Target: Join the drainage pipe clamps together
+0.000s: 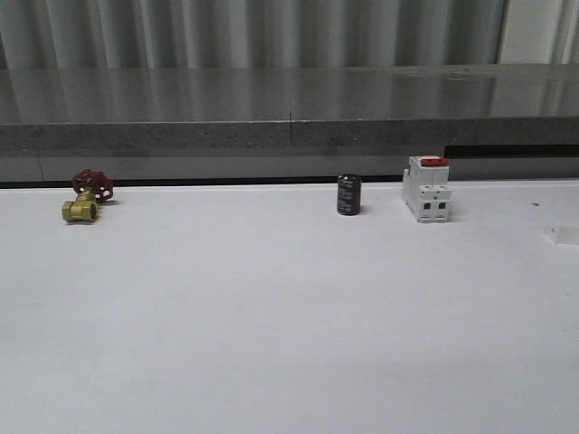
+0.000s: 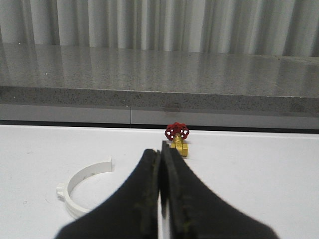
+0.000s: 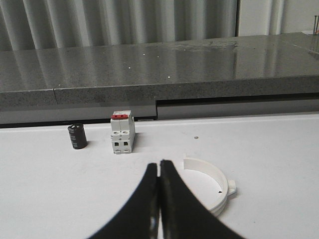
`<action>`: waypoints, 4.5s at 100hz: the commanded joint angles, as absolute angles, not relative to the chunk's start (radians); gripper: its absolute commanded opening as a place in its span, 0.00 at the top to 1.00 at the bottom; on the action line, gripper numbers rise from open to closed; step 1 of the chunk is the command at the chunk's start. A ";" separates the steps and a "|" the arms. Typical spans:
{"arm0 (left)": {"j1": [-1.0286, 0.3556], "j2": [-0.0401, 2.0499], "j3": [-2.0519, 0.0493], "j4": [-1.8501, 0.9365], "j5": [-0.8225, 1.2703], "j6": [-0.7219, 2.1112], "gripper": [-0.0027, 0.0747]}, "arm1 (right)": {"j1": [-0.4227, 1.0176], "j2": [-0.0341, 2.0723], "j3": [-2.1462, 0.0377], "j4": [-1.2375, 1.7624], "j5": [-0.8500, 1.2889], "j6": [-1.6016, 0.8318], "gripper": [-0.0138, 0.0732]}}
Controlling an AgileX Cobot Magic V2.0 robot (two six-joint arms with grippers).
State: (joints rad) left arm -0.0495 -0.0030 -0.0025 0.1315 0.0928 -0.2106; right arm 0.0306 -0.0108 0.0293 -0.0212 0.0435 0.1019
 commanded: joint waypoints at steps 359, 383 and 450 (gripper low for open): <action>0.290 1.965 -1.381 -0.026 0.714 0.145 0.43 | 0.030 -0.030 0.009 -0.030 -0.040 0.094 0.92; 0.290 1.965 -1.381 -0.026 0.723 0.145 0.86 | 0.030 -0.030 0.009 -0.030 -0.040 0.094 0.92; -0.081 1.760 -1.381 -0.097 0.845 -0.127 0.99 | 0.030 -0.030 0.009 -0.030 -0.040 0.094 0.92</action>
State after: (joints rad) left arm -0.0042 1.8149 -1.3555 -0.0911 0.8555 -0.0431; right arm 0.0306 -0.0108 0.0293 -0.0212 0.0435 0.1019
